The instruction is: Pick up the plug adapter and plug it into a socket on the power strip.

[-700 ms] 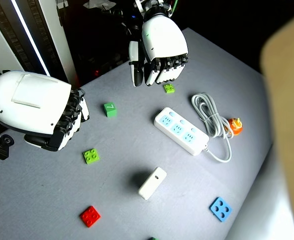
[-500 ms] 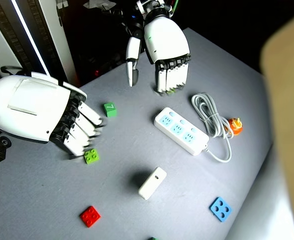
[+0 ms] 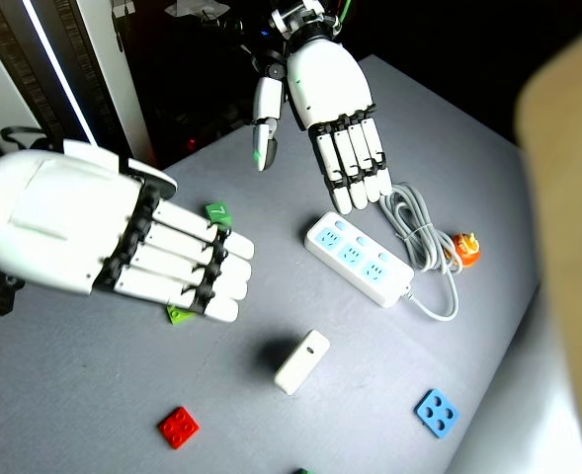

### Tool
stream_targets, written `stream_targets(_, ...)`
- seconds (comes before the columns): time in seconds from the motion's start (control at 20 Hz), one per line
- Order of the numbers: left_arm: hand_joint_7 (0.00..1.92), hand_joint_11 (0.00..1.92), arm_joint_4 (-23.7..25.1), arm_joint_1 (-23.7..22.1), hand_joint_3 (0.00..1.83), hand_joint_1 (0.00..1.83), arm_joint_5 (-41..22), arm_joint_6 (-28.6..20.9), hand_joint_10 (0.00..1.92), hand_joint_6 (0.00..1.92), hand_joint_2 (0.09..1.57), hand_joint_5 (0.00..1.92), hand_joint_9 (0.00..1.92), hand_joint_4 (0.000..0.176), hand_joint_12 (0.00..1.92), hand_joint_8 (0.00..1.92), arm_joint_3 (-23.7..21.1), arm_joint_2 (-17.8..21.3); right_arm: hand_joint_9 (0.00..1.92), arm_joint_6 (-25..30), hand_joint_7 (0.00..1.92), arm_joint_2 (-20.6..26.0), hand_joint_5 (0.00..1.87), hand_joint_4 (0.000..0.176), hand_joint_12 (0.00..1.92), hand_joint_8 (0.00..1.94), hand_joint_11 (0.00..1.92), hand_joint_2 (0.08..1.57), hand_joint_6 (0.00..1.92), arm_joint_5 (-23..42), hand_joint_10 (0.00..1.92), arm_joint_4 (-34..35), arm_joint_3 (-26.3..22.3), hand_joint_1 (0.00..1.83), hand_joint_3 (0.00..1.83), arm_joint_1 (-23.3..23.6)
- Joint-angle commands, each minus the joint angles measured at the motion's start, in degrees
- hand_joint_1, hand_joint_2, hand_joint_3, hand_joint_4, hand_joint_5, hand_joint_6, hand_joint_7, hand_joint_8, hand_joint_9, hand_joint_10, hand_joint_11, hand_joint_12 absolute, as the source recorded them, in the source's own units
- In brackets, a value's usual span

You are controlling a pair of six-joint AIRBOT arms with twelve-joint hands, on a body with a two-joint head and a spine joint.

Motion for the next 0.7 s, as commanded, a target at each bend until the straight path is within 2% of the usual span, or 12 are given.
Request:
stream_targets(0.0, 0.00, 0.01, 2.72, 0.00, 0.01, 0.00, -3.66, -0.10, 0.00, 0.00, 1.23, 0.00, 0.00, 0.000, 0.00, 0.00, 0.00, 0.51, 0.02, -0.09, 0.04, -0.25, 0.07, 0.000, 0.10, 0.00, 0.00, 1.07, 0.00, 4.51, 0.00, -0.83, 0.52, 0.47, 0.00, 1.47)
stream_targets(0.05, 0.00, 0.01, 2.66, 1.23, 0.01, 0.00, -3.66, -0.83, 0.00, 0.00, 1.24, 0.00, 0.00, 0.000, 0.01, 0.00, 0.01, 0.37, 0.02, -0.12, 0.02, -1.15, 0.04, 0.000, 0.09, 0.00, 0.00, 1.06, 0.00, 4.31, 0.00, -0.82, 1.93, 0.53, 0.00, 2.32)
stream_targets(0.1, 0.00, 0.01, 2.66, 2.39, 0.01, 0.00, -3.69, -1.61, 0.00, 0.00, 1.24, 0.00, 0.00, 0.000, 0.01, 0.00, 0.02, 0.20, 0.00, -0.16, 0.00, -1.79, 0.02, 0.000, 0.04, 0.00, 0.00, 1.04, 0.00, 3.97, 0.00, -0.72, 2.87, 0.69, 0.00, 2.74)
stream_targets(0.15, 0.00, 0.01, 2.67, 5.26, 0.01, 0.00, -4.86, -4.40, 0.00, 0.00, 1.24, 0.00, 0.00, 0.000, 0.01, 0.00, 0.03, -0.55, 0.00, -0.16, 0.00, -3.23, 0.02, 0.000, 0.03, 0.00, 0.00, 1.03, 0.00, 3.13, 0.00, -0.37, 5.29, 0.72, 0.00, 3.49)
stream_targets(0.2, 0.00, 0.01, 2.85, 6.03, 0.01, 0.00, -5.54, -5.31, 0.00, 0.00, 1.24, 0.00, 0.00, 0.000, 0.01, 0.00, 0.03, -0.89, 0.00, -0.15, 0.00, -4.19, 0.02, 0.000, 0.03, 0.00, 0.00, 1.03, 0.00, 3.03, 0.00, -0.36, 6.63, 0.72, 0.00, 3.79)
stream_targets(0.25, 0.00, 0.02, 3.50, 6.91, 0.01, 0.00, -6.42, -6.34, 0.00, 0.00, 1.24, 0.00, 0.00, 0.000, 0.01, 0.00, 0.03, -1.29, 0.00, -0.15, 0.00, -4.88, 0.00, 0.000, 0.01, 0.00, 0.00, 1.00, 0.00, 3.01, 0.00, -0.36, 7.57, 0.93, 0.00, 3.94)
stream_targets(0.3, 0.00, 0.02, 4.98, 8.10, 0.01, 0.00, -7.87, -7.99, 0.00, 0.00, 1.24, 0.00, 0.00, 0.000, 0.01, 0.00, 0.03, -1.88, 0.00, -0.10, 0.00, -6.54, 0.00, 0.000, 0.01, 0.00, 0.00, 1.00, 0.00, 2.95, 0.00, -0.33, 9.53, 0.93, 0.00, 4.28)
stream_targets(0.35, 0.00, 0.00, 5.87, 8.84, 0.00, 0.00, -8.83, -9.04, 0.00, 0.00, 1.23, 0.00, 0.00, 0.000, 0.00, 0.00, 0.05, -2.39, 0.00, -0.09, 0.00, -7.93, 0.00, 0.000, 0.01, 0.00, 0.01, 0.99, 0.00, 2.60, 0.00, -0.13, 11.15, 1.09, 0.00, 4.63)
stream_targets(0.45, 0.00, 0.00, 6.65, 9.68, 0.01, 0.00, -10.26, -9.95, 0.00, 0.00, 1.24, 0.00, 0.00, 0.000, 0.00, 0.00, 0.07, -3.60, 0.00, -0.31, 0.00, -11.53, 0.00, 0.000, 0.01, 0.00, 0.01, 1.01, 0.00, 0.21, 0.00, 2.58, 15.42, 1.09, 0.00, 5.85)
stream_targets(0.65, 0.00, 0.01, 6.66, 10.80, 0.01, 0.00, -14.45, -10.81, 0.00, 0.00, 1.24, 0.00, 0.00, 0.000, 0.01, 0.00, 0.16, -6.96, 0.00, -6.04, 0.00, -17.78, 0.00, 0.000, 0.02, 0.00, 0.02, 1.00, 0.00, -6.35, 0.00, 17.70, 23.30, 1.11, 0.00, 8.33)
